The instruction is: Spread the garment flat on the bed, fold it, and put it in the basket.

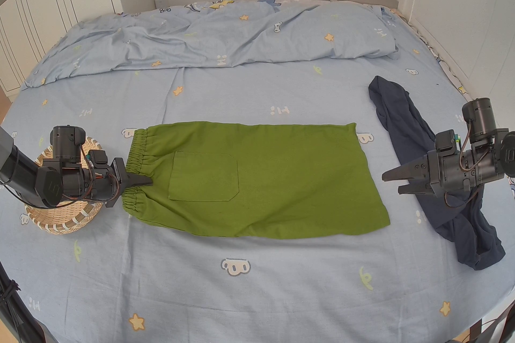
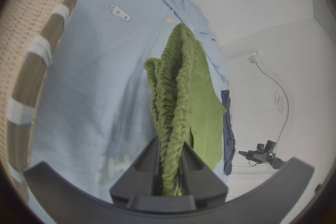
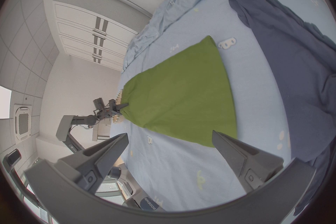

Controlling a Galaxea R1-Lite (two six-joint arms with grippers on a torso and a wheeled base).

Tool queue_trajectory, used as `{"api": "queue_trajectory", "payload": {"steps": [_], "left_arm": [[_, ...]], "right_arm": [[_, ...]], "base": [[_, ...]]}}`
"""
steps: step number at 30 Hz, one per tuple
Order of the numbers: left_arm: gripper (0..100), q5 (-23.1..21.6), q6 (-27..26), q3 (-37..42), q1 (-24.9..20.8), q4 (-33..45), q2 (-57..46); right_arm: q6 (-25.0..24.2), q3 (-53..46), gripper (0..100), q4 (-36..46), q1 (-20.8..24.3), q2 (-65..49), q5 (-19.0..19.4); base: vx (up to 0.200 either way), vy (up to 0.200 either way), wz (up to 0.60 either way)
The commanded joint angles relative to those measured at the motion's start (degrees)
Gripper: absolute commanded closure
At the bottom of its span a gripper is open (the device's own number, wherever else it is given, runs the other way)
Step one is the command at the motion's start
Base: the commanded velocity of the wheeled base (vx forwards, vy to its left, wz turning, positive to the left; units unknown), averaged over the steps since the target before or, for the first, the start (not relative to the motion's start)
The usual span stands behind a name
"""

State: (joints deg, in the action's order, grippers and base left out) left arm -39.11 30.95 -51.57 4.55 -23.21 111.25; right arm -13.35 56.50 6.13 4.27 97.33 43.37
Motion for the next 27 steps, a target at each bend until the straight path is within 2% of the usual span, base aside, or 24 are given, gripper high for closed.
{"api": "queue_trajectory", "payload": {"steps": [1,4,13,19,27], "left_arm": [[100,-0.1,0.1,-0.6,1.0,0.0,-0.6],[100,-0.1,0.1,-0.9,1.3,0.1,-0.7],[100,0.0,0.0,-1.2,1.4,-0.2,-0.1],[100,0.0,-0.1,-1.0,1.6,-0.2,-0.3],[100,0.0,-0.4,-0.6,1.2,-0.2,-0.5]], "right_arm": [[1.6,0.4,0,-0.5,-0.7,7.3,-0.6],[3.5,2.7,0,-1.2,-1.5,11.0,-0.7],[3.8,16.3,0,-0.3,-1.7,21.1,-0.6],[5.4,24.2,0,3.3,-2.4,26.6,-0.7],[6.1,27.5,0,4.5,-2.0,31.6,-0.8]], "base": [[0.000,0.000,0.00],[0.000,0.000,0.00],[0.000,0.000,0.00],[0.000,0.000,0.00],[0.000,0.000,0.00]]}}
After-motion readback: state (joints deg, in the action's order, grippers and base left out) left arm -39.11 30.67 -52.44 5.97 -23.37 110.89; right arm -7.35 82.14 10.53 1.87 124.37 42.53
